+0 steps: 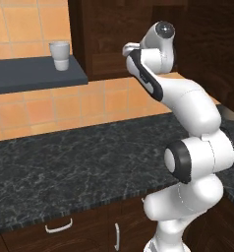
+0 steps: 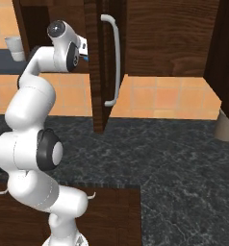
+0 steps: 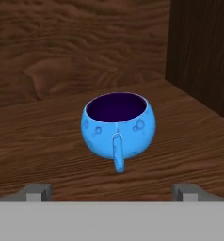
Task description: Gather all objects into one cabinet and sort the glasses and bowls to opposite sides.
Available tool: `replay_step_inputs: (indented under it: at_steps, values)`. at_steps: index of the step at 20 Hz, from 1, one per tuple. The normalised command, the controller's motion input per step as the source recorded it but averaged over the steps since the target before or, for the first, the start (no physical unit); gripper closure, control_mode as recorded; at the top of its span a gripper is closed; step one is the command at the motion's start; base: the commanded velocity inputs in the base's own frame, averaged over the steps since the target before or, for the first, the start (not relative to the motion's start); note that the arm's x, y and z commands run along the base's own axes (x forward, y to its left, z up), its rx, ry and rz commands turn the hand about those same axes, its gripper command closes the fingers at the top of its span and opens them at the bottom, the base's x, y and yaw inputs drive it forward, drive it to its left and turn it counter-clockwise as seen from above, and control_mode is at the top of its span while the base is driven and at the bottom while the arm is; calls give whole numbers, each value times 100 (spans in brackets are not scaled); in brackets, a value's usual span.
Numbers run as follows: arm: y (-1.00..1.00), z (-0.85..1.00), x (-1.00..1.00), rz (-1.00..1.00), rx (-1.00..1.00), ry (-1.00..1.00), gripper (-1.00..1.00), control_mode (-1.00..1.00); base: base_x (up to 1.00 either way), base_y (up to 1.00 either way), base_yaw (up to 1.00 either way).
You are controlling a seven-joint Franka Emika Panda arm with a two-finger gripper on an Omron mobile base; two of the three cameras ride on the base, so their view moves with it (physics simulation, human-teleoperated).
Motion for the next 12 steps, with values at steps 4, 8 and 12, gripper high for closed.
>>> replay_step_inputs:
  at_steps: [4,8,12]
  values:
    - [0,-11,1,0,-3,0,-100,-100,0,0,0]
    - [-1,-19,15,0,-3,0,-100,-100,0,0,0]
    - [-6,-8,22,0,-1,0,-100,-100,0,0,0]
